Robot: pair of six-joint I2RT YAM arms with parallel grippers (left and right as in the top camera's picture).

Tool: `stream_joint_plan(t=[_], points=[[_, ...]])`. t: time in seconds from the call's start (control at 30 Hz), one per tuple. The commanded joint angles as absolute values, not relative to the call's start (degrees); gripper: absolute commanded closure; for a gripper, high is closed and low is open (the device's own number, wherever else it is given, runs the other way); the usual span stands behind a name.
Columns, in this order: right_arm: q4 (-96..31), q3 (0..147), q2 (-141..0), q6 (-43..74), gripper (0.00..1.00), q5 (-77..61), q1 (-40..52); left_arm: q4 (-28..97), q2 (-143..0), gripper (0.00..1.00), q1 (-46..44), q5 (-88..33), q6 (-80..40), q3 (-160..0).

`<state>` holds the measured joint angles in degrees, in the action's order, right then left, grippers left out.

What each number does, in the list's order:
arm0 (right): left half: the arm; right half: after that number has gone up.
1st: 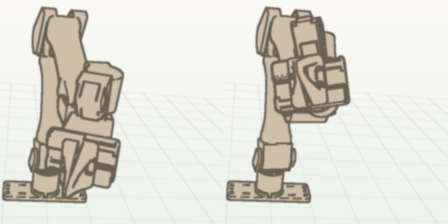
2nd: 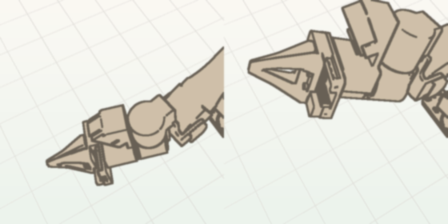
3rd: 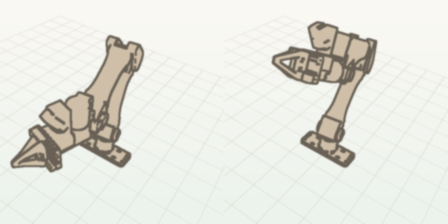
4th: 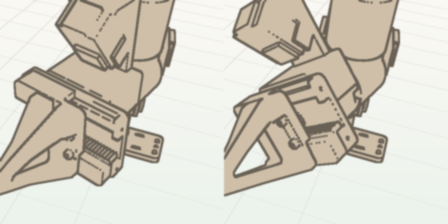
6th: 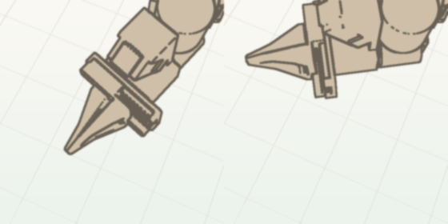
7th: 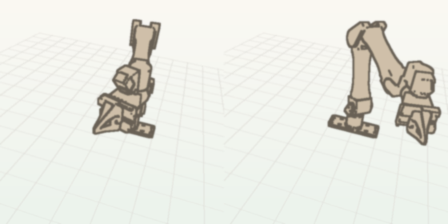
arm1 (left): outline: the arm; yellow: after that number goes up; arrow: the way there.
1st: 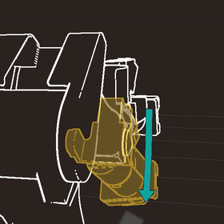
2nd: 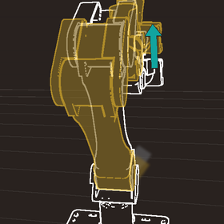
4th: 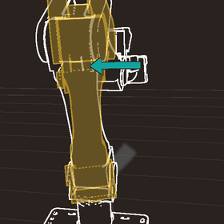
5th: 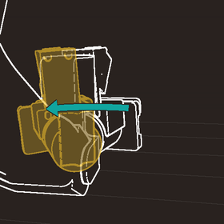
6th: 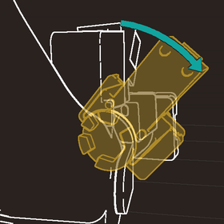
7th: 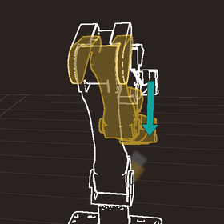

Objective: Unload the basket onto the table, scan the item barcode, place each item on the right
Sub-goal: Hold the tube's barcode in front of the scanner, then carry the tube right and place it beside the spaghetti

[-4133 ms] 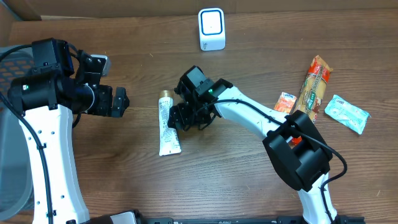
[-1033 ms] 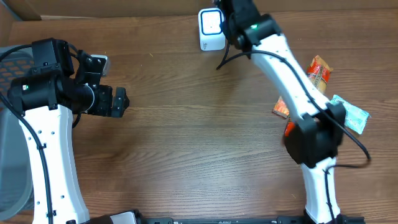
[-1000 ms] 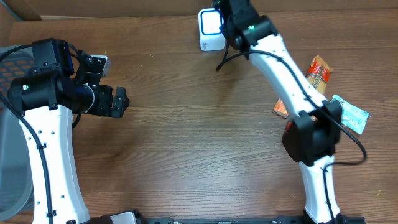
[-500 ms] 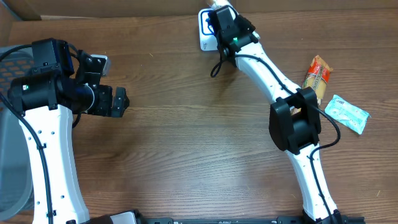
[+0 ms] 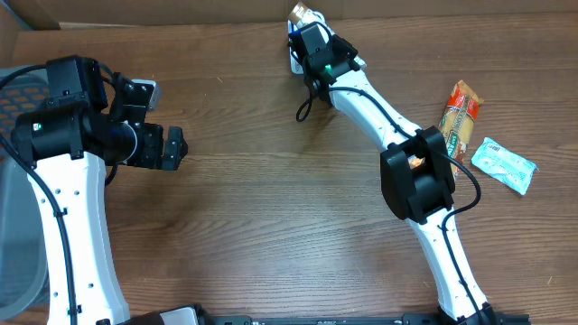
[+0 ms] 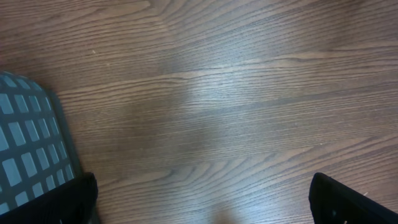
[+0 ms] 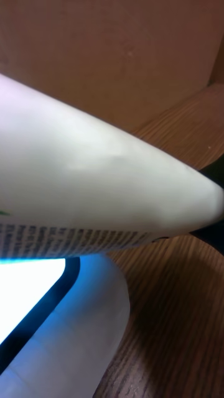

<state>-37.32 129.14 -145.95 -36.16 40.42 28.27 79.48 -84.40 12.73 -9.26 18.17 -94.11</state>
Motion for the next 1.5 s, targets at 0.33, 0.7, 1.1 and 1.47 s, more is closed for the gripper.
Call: stream_joint_plan(t=[0.33,0.7,1.1,1.47], points=[[-50.70,130.65,-122.52,-21.23,0.97,31.27,27.11,79.44,-83.90,0.00,12.67,-9.93,18.20,-94.54],[-88.95,130.19,-107.20,3.22,0.96,0.40,8.93,79.42,-83.92,0.00,12.67,-9.93,18.20,-94.54],[-84.12,97.95,-107.48,-3.44,0.96,0.23,-6.85,79.44,-83.94,0.00,12.67,-9.93,18.20,-94.54],[-77.23,87.85,-107.48,-3.16,0.70,-3.16,-8.80,79.44,-83.94,0.00,12.67,-9.93,18.20,-94.54]])
